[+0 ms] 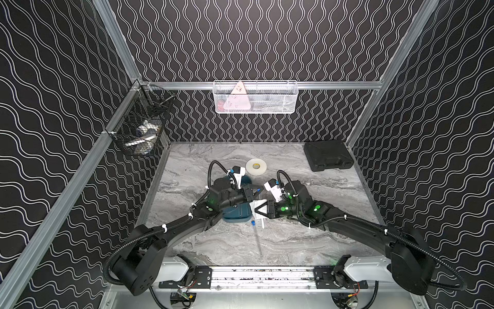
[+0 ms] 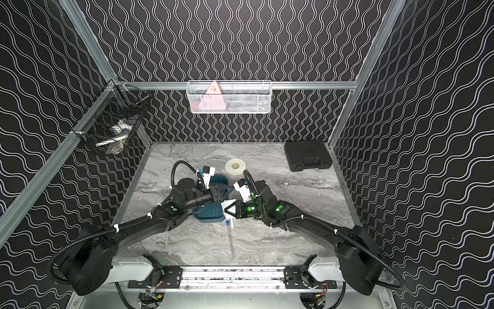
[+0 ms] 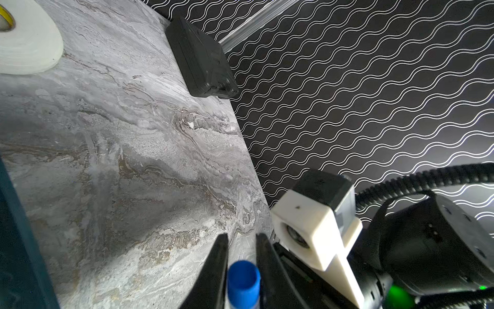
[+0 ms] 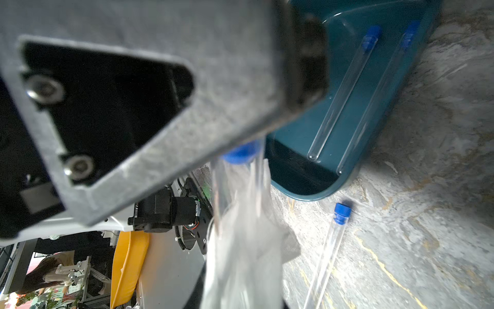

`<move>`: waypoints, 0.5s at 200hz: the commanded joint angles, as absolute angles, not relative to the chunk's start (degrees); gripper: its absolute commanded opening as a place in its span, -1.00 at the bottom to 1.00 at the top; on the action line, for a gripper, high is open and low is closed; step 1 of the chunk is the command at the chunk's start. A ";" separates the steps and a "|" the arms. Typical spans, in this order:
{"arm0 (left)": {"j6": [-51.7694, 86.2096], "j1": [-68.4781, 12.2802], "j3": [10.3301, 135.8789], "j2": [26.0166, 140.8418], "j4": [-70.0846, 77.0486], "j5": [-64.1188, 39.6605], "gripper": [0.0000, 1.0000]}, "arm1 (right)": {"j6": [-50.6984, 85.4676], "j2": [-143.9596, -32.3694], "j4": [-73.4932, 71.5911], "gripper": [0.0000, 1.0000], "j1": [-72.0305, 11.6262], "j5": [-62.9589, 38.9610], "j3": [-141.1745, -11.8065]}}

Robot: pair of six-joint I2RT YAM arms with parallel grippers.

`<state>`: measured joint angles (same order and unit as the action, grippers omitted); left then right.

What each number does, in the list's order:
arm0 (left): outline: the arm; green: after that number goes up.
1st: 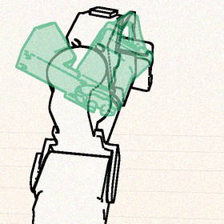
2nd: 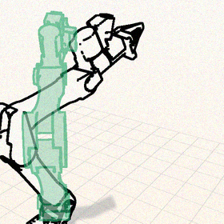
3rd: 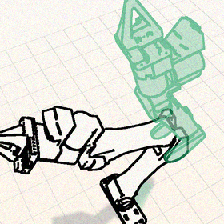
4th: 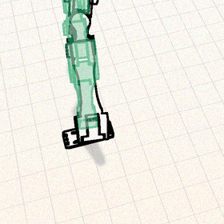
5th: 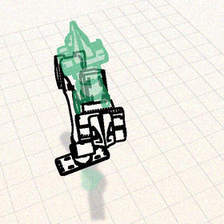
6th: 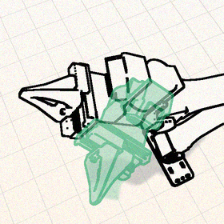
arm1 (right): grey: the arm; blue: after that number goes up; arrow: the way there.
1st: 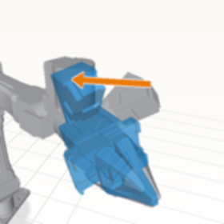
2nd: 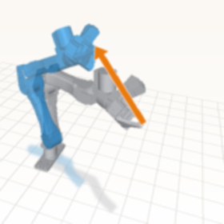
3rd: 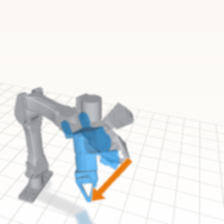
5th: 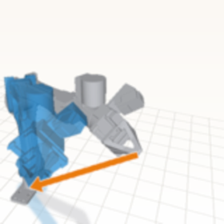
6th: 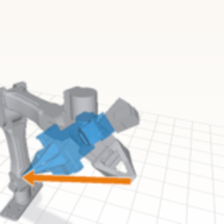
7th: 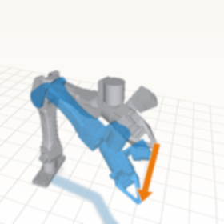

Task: Wipe the exteriors of test tubes
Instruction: Wipe the dirt from the test tube.

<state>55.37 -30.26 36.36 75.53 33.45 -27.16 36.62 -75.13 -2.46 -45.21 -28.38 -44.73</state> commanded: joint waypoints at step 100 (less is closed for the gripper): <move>56.43 -30.20 35.68 74.09 33.41 -24.36 -0.75 | 34.86 -78.93 -3.82 -0.60 -43.19 -29.18 -49.11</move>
